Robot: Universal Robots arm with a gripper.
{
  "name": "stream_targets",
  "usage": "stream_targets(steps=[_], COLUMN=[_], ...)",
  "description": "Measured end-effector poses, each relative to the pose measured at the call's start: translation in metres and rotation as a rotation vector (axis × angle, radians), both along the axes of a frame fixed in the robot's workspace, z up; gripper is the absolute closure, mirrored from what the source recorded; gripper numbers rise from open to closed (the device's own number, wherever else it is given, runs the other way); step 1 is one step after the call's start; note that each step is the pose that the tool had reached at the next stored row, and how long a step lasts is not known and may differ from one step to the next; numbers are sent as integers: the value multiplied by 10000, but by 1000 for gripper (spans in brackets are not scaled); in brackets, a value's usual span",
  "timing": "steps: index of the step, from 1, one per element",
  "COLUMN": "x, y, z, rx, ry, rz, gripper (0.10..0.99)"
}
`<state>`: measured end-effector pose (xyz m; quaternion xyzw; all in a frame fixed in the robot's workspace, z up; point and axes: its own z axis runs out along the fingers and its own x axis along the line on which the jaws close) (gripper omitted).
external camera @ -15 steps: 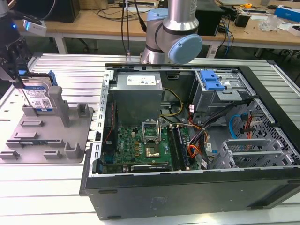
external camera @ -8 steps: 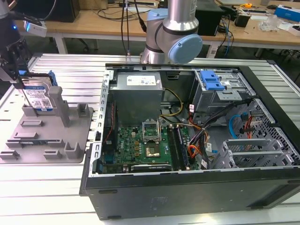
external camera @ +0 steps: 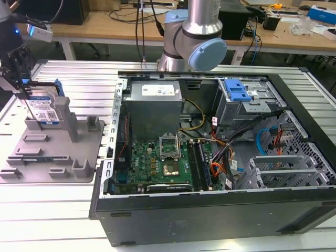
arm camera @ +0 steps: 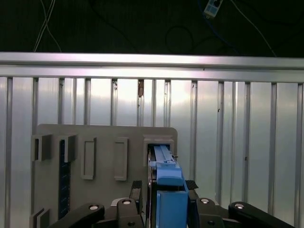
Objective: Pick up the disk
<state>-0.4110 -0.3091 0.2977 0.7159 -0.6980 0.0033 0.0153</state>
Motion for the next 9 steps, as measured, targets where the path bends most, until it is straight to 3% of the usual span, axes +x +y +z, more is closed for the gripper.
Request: stream_targets(steps=[5, 7, 9], x=[0, -1, -1], y=[0, 0, 0], z=[-2, -4, -5], rx=[0, 0, 0], ry=[-1, -1, -1], rz=[0, 0, 0], gripper=[631, 714, 718])
